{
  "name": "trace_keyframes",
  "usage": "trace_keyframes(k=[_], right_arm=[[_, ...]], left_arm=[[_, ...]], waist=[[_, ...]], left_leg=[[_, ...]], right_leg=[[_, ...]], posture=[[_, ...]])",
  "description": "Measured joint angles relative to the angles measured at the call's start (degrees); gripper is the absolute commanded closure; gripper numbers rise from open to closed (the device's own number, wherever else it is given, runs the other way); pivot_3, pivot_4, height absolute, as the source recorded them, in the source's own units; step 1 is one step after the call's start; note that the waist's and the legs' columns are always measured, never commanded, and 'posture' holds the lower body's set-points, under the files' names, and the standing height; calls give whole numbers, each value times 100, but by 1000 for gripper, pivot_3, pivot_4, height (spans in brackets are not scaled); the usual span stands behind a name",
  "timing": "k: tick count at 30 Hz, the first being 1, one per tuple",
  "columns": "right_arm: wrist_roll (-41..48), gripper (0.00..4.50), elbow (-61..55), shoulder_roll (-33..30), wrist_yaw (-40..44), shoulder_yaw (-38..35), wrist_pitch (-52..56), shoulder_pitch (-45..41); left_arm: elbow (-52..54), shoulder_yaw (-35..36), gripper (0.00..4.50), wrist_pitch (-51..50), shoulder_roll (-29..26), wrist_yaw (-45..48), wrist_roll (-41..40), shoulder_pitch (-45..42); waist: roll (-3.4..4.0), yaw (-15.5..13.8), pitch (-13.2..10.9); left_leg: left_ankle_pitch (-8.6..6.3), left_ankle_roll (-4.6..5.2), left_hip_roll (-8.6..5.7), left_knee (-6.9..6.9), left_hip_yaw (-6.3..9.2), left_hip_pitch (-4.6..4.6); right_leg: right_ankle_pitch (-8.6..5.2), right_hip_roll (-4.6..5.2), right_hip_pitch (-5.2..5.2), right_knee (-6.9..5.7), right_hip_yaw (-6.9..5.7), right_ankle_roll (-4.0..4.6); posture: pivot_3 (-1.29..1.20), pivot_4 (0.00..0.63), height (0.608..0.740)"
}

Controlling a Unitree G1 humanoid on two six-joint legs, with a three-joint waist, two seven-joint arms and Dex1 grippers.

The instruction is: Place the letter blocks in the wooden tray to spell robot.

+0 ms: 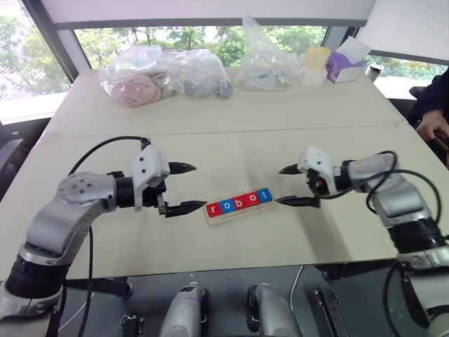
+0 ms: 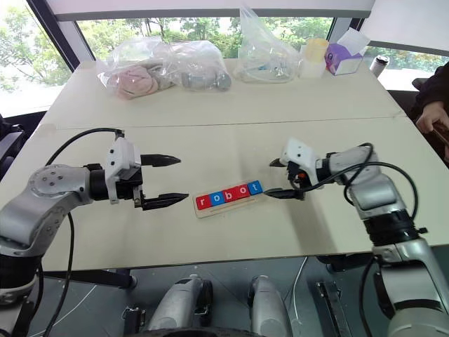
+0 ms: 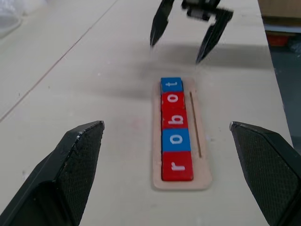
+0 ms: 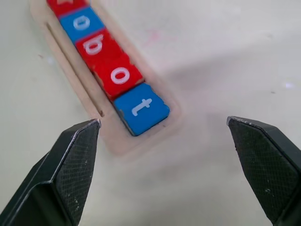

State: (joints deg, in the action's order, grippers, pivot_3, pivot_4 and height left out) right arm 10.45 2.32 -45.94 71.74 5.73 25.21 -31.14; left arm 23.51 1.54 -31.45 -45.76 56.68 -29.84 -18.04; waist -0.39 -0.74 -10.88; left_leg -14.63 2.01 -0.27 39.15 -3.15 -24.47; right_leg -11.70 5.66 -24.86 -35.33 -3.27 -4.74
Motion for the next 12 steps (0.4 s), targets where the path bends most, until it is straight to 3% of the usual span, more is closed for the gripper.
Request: trace_keyframes(k=[12], right_arm=[[1467, 53, -2723, -686, -784, -1560, 2304, 1572]], left_arm=[[347, 851, 0, -457, -393, -82, -482, 675]], waist=[[1, 1, 0]], left_leg=[[-14, -23, 2, -9, 3, -2]], right_leg=[[-1, 26, -8, 13, 1, 6]], posture=[[0, 150, 725]])
